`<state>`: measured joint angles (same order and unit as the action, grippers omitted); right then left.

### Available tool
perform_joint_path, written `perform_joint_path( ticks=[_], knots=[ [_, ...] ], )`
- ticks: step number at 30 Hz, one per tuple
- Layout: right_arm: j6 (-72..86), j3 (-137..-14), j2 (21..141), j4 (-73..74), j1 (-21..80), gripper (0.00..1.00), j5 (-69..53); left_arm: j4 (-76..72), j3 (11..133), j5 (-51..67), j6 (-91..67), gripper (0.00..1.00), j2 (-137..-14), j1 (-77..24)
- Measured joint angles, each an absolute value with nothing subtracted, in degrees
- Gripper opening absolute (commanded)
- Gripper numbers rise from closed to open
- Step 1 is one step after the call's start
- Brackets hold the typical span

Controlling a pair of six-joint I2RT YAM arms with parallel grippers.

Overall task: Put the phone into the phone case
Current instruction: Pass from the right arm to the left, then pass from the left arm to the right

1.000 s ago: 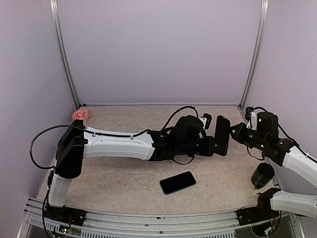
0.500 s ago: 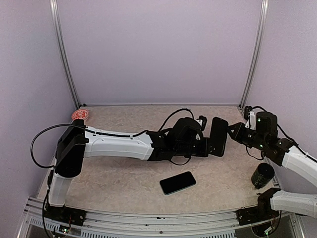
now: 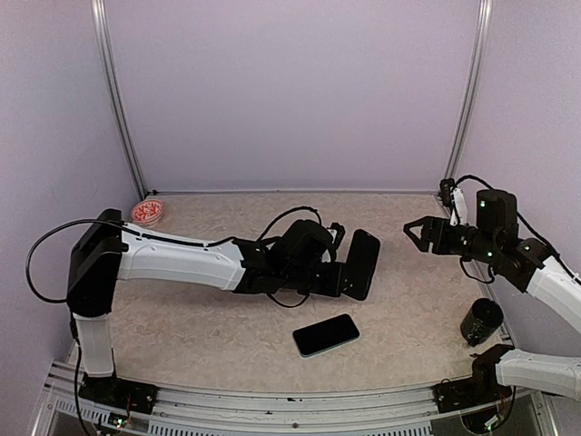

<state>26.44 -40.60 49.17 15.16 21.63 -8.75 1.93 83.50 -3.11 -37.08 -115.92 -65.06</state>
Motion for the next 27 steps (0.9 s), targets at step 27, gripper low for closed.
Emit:
perform_joint_path(
  ticks=[27],
  knots=[
    [1.91, -53.3, 70.41, 20.8, 44.23, 0.76, -30.24, 22.57, 62.92, 10.52, -22.72, 0.0, -87.55, -65.34]
  ],
)
